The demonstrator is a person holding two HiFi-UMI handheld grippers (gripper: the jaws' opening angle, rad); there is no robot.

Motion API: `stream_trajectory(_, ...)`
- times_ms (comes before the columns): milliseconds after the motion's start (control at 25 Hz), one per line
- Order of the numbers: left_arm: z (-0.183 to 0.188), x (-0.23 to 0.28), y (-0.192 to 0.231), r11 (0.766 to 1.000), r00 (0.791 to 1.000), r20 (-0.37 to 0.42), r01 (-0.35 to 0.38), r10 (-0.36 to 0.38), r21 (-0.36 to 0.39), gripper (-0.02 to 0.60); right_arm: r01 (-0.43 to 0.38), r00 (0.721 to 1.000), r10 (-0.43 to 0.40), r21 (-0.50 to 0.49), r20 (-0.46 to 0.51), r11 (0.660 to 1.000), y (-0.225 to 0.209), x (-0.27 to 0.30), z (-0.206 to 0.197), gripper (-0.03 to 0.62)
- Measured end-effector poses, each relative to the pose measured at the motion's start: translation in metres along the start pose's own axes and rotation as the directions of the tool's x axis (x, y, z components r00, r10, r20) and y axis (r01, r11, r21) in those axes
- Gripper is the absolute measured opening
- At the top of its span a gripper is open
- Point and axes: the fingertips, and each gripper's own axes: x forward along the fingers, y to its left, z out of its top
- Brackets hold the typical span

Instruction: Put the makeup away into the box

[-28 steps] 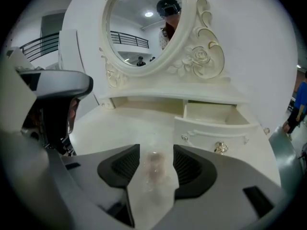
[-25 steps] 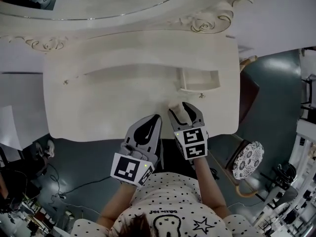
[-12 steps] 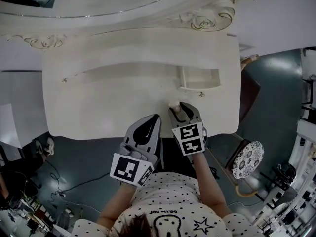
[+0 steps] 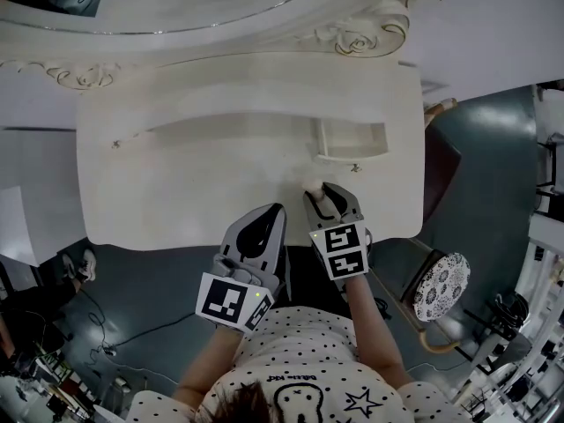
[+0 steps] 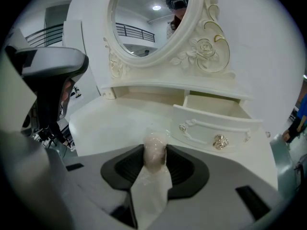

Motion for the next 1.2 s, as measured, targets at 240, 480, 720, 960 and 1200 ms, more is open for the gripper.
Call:
stream_trajectory(240, 0.010, -0.002, -0.004, 1.000, 1.000, 0.028, 0.013, -0.013, 0.016, -0.005, 0.016, 0.998, -0.017, 0.019, 0.063, 1.000, 0.000, -0.022, 0.018, 0.149)
stream_trajectory(480, 0.028, -0.004, -0.015, 0.998, 0.997, 0.072, 0.038, -0.041, 0.042, -0.005, 0.057, 0.987, -0.056, 0.002, 0.147, 0.998, -0.001, -0.050, 0.042, 0.149)
stream_trajectory(720, 0.058, -0.007, -0.028, 0.994, 0.988, 0.138, 0.064, -0.075, 0.089, -0.005, 0.125, 0.957, -0.121, 0.000, 0.265, 0.992, -0.013, -0.088, 0.078, 0.149)
stream_trajectory(960, 0.084, -0.013, -0.045, 0.985, 0.976, 0.186, 0.090, -0.117, 0.147, -0.005, 0.157, 0.908, -0.146, 0.002, 0.394, 0.988, -0.018, -0.132, 0.115, 0.148)
stream_trajectory(1200, 0.112, -0.022, -0.065, 0.970, 0.955, 0.237, 0.130, -0.179, 0.206, -0.005, 0.180, 0.846, -0.159, 0.010, 0.509, 0.984, -0.014, -0.174, 0.143, 0.147)
